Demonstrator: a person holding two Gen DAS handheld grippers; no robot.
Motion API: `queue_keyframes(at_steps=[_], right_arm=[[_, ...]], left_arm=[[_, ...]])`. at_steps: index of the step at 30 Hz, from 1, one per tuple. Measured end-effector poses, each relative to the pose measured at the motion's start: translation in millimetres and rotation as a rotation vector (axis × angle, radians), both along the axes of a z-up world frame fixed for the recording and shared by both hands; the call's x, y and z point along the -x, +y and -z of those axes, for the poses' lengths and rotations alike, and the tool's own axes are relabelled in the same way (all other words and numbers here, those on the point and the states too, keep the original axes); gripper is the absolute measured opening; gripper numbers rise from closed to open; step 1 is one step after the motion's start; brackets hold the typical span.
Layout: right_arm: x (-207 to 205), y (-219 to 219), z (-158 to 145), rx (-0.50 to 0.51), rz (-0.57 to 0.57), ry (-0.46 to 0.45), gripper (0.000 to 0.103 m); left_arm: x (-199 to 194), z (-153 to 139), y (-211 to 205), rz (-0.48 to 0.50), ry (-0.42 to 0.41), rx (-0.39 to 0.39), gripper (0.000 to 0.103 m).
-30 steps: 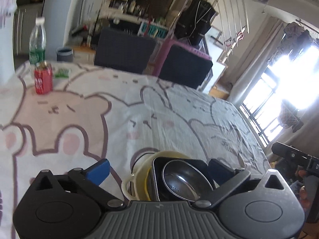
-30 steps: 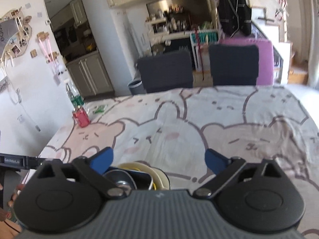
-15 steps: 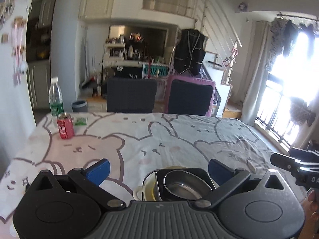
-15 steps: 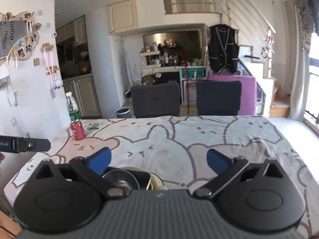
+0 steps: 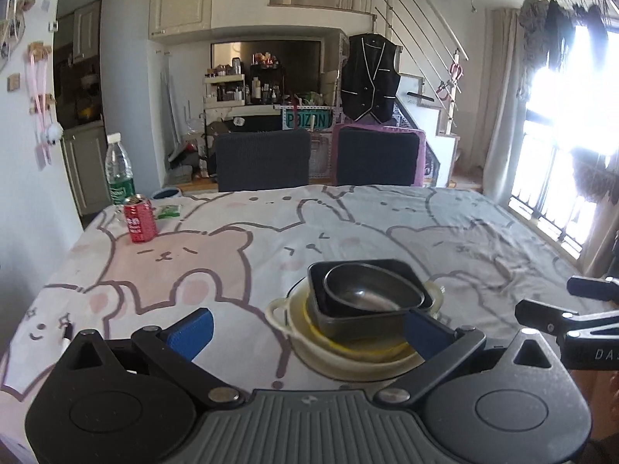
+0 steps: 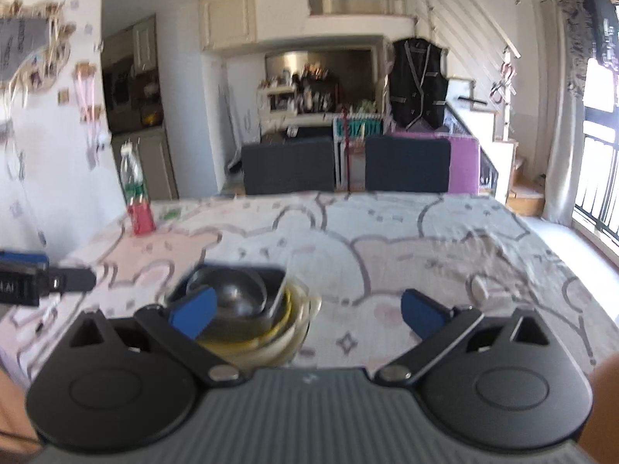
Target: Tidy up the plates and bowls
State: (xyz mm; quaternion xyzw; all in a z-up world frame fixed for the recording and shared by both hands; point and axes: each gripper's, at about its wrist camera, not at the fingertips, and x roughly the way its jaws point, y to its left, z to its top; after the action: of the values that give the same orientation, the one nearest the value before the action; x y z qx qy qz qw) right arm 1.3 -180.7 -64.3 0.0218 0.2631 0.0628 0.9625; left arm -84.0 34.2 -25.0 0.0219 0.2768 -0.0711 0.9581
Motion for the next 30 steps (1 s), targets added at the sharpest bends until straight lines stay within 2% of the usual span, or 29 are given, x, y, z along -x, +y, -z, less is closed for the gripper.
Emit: queue_keyframes(at_steps=[5, 12, 19, 30], right_arm=[[7.4, 4.7, 8.4, 0.029, 0.006, 0.011, 0.103], [24.9, 13.3, 21.2, 0.116, 0.014, -0.049, 0.103], [27.1, 5.1, 19.5, 0.084, 0.03, -0.055, 0.103], [25.2, 6.9, 22.6, 0.08, 0.027, -0.041, 0.103]], left_arm=[[10.4, 15.0, 0.6, -0.026, 0.008, -0.029, 0.103], [16.8, 24.6, 6.9, -0.051, 0.02, -0.019, 0.103], [21.1, 32.2, 3.2, -0.055, 0.02, -0.066, 0.103], [22.7, 33.6, 4.3, -0.068, 0.015, -0.059, 0.103]])
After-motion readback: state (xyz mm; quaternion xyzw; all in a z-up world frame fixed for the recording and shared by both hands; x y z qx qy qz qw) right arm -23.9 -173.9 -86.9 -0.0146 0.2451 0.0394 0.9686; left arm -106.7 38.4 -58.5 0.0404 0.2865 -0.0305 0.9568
